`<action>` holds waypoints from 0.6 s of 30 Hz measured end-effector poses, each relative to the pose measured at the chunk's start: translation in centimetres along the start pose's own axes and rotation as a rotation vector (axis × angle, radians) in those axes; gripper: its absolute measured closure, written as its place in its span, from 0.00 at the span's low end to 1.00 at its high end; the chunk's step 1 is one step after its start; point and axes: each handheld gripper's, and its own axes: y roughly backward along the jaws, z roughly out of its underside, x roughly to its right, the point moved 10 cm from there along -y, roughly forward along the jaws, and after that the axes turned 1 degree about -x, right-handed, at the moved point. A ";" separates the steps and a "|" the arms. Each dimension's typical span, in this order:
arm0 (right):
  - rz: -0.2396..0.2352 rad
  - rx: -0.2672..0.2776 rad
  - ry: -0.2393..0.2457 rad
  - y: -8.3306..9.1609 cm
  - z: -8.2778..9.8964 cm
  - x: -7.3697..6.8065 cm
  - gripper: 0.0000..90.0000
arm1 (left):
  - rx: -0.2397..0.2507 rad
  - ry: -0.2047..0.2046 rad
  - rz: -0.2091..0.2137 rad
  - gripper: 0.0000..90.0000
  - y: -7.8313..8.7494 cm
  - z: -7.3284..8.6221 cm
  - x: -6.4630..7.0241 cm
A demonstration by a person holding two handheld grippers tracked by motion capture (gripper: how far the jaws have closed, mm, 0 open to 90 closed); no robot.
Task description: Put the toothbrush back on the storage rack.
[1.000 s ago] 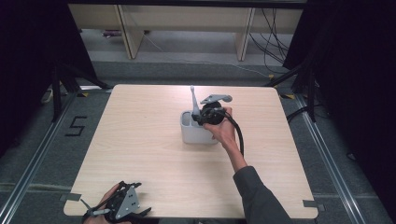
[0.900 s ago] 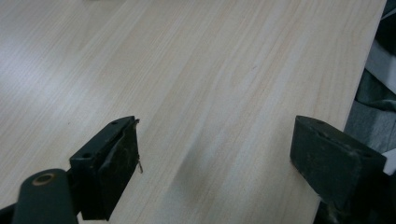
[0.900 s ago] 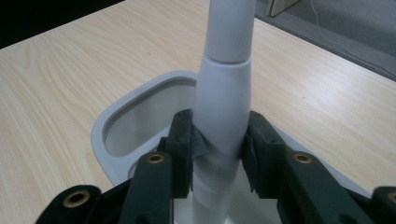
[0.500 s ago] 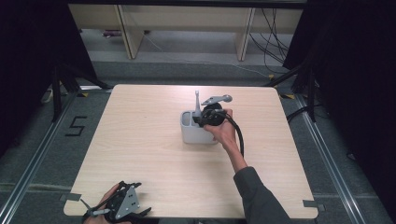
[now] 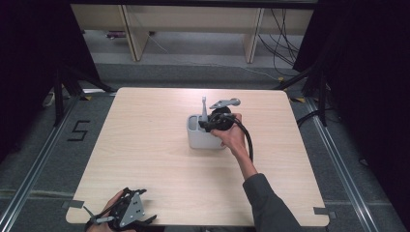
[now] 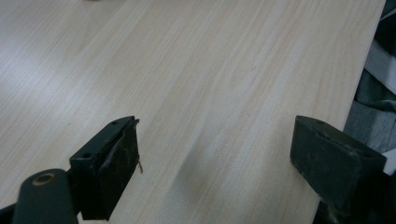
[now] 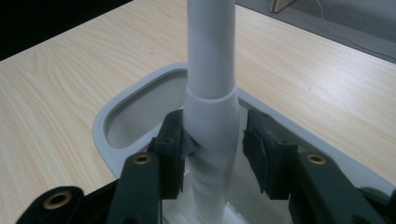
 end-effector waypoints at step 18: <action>-0.014 0.075 -0.027 1.3 -0.7 0.1 0.46 | -0.005 -0.006 0.002 0.17 0.0 0.1 0.0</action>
